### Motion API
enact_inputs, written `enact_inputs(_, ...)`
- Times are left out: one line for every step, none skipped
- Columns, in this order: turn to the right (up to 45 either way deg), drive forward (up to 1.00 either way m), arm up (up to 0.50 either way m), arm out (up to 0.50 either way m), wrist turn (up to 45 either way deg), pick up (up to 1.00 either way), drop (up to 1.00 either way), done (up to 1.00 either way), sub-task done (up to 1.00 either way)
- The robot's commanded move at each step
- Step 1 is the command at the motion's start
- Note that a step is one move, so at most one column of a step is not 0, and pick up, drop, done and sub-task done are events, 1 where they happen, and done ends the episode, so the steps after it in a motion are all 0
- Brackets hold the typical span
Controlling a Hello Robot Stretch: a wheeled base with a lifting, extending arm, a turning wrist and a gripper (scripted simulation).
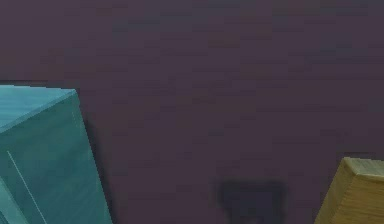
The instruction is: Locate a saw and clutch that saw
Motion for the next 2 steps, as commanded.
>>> enact_inputs(0.0,0.0,0.22,0.0,0.0,0.0,0.0,0.0,0.0)
enact_inputs(0.0,0.0,0.0,0.38,0.0,0.0,0.0,0.0,0.0)
